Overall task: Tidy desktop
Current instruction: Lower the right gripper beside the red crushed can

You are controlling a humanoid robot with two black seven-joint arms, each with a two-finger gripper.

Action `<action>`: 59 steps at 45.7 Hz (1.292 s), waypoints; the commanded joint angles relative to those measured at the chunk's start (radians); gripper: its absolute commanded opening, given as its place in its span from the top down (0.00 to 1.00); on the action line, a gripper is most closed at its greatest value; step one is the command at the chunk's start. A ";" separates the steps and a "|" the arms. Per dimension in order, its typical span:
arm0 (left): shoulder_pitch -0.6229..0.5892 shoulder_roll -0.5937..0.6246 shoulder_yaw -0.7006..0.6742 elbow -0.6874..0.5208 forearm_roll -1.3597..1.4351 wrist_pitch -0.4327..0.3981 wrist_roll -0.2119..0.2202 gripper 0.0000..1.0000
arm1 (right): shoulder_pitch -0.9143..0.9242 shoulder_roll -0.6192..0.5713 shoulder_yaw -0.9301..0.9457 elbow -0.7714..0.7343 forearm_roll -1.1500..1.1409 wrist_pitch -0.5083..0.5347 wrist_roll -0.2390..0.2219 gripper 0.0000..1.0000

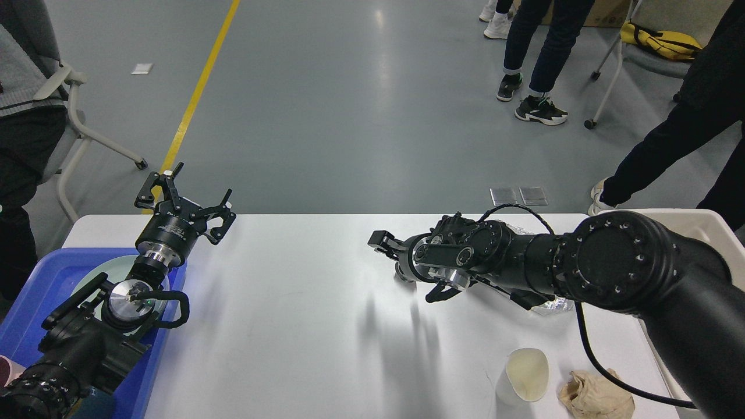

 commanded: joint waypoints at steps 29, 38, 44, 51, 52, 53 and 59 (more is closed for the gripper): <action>0.000 0.000 -0.001 0.000 0.001 0.000 0.000 0.04 | -0.034 0.001 0.045 -0.059 -0.001 -0.027 -0.052 0.00; 0.000 0.000 -0.001 0.000 -0.001 0.000 0.000 0.04 | -0.041 -0.001 0.057 -0.064 -0.001 -0.027 -0.052 0.00; 0.000 0.000 -0.001 0.000 0.001 0.000 0.000 0.04 | -0.044 -0.001 0.060 -0.067 -0.001 -0.029 -0.052 0.00; 0.000 0.000 -0.001 0.000 0.001 0.000 0.000 0.04 | -0.058 0.001 0.080 -0.085 -0.001 -0.032 -0.051 0.00; 0.000 0.000 -0.001 0.000 0.001 0.000 0.000 0.04 | -0.063 0.001 0.086 -0.087 -0.001 -0.033 -0.051 0.00; 0.000 0.000 0.001 0.000 -0.001 0.000 0.000 0.04 | -0.070 0.001 0.092 -0.088 -0.001 -0.036 -0.051 0.00; 0.000 0.000 0.001 0.000 -0.001 0.000 0.000 0.04 | -0.078 0.002 0.120 -0.090 -0.004 -0.053 -0.051 0.00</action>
